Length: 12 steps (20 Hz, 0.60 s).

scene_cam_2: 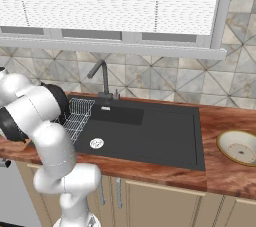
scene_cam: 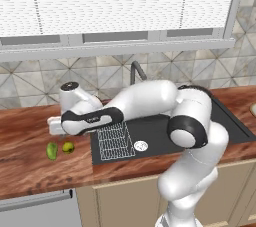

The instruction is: Remove the mango and pear from the sink. Then move the bowl and cup from the counter to the sink for washing.

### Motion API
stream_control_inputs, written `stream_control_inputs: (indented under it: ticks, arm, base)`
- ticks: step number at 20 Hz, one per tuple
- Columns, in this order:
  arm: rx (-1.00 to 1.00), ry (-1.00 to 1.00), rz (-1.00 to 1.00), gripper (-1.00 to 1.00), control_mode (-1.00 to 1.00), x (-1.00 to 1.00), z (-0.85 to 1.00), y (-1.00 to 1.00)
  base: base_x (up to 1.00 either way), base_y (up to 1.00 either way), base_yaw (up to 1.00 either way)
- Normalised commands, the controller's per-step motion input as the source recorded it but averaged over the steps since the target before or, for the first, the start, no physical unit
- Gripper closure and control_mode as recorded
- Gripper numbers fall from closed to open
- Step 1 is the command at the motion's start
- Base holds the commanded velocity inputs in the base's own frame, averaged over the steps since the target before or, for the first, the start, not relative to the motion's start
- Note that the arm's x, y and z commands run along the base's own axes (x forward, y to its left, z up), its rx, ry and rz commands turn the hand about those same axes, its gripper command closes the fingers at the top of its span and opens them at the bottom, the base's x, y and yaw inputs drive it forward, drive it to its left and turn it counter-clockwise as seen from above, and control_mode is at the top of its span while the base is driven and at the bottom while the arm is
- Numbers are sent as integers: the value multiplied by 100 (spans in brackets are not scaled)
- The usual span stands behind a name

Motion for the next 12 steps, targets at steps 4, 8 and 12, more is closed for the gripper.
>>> stream_control_inputs:
  ticks: [4, 8, 12]
  arm:
    - [0, -6, -2, -100, -100, -22, 29, -37]
    - [0, -4, 0, -100, -100, -21, 26, -39]
    - [0, -4, 0, -100, -100, -21, 23, -42]
  base:
    - [0, 0, 0]
    - [0, 0, 0]
    - [0, 0, 0]
